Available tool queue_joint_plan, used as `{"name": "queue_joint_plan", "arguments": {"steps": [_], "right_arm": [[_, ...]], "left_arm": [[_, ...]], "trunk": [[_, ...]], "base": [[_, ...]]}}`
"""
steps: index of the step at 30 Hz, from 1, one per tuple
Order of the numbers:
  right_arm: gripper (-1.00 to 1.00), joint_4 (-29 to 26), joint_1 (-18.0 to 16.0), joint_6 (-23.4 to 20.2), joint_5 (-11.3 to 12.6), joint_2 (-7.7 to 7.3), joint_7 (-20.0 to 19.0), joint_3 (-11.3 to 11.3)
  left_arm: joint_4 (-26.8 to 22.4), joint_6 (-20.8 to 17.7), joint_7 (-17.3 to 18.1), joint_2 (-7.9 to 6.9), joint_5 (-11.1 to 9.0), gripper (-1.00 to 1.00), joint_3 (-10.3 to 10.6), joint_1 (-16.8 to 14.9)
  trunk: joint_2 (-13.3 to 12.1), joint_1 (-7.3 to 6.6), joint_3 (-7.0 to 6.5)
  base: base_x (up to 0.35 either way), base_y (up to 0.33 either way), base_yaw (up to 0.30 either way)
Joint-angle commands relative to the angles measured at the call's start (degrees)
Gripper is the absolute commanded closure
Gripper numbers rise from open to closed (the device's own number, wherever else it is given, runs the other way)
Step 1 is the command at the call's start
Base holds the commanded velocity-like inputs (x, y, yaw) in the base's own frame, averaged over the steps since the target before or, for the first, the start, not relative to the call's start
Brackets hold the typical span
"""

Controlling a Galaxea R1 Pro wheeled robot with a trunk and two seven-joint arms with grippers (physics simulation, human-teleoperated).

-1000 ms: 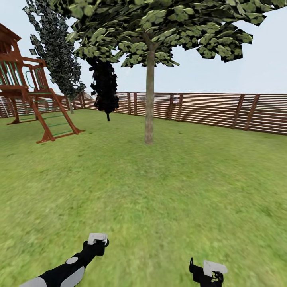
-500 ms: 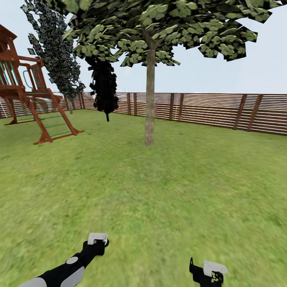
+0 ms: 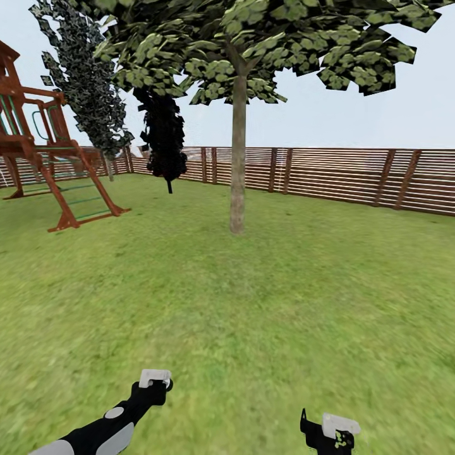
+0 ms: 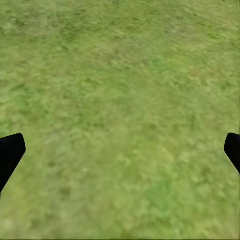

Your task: In the garden, pick up the pesticide atomizer on the floor and spray pesticide onto both trees until each tree trunk is fully covered.

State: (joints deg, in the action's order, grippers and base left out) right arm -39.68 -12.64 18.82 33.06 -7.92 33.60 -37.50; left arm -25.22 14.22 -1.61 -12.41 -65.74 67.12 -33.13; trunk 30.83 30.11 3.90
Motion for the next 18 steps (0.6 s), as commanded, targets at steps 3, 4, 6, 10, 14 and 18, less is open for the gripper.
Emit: {"name": "queue_joint_plan", "arguments": {"steps": [3,4,6,10,14,18], "right_arm": [[-1.00,-0.08,-0.10,0.34,0.60,-0.08,0.35,-0.48],[-1.00,-0.09,-0.10,0.34,0.60,-0.08,0.34,-0.48],[-1.00,-0.08,-0.10,0.34,0.60,-0.08,0.35,-0.49],[-1.00,-0.07,-0.10,0.34,0.59,-0.08,0.33,-0.52],[-1.00,-0.10,-0.10,0.34,0.59,-0.09,0.40,-0.93],[-1.00,-0.12,-0.10,0.34,0.56,-0.10,0.41,-1.05]], "left_arm": [[-0.09,0.29,-0.15,-0.04,-0.53,1.00,0.47,-0.09],[-0.09,0.29,-0.15,-0.02,-0.53,1.00,0.47,-0.09],[-0.09,0.28,-0.15,-0.04,-0.53,1.00,0.47,-0.09],[-0.09,0.29,-0.15,-0.04,-0.53,1.00,0.47,-0.09],[-0.09,0.29,-0.15,-0.04,-0.53,1.00,0.47,-0.09],[-0.09,0.28,-0.15,-0.02,-0.53,1.00,0.47,-0.09]], "trunk": [[0.11,0.06,0.11],[0.11,0.06,0.11],[0.11,0.06,0.11],[0.11,0.06,0.11],[0.11,0.06,0.11],[0.11,0.06,0.11]], "base": [[0.334,0.000,0.000],[0.334,0.000,0.000],[0.334,0.000,0.000],[0.334,0.000,0.000],[0.334,0.000,0.000],[0.334,0.000,0.000]]}}
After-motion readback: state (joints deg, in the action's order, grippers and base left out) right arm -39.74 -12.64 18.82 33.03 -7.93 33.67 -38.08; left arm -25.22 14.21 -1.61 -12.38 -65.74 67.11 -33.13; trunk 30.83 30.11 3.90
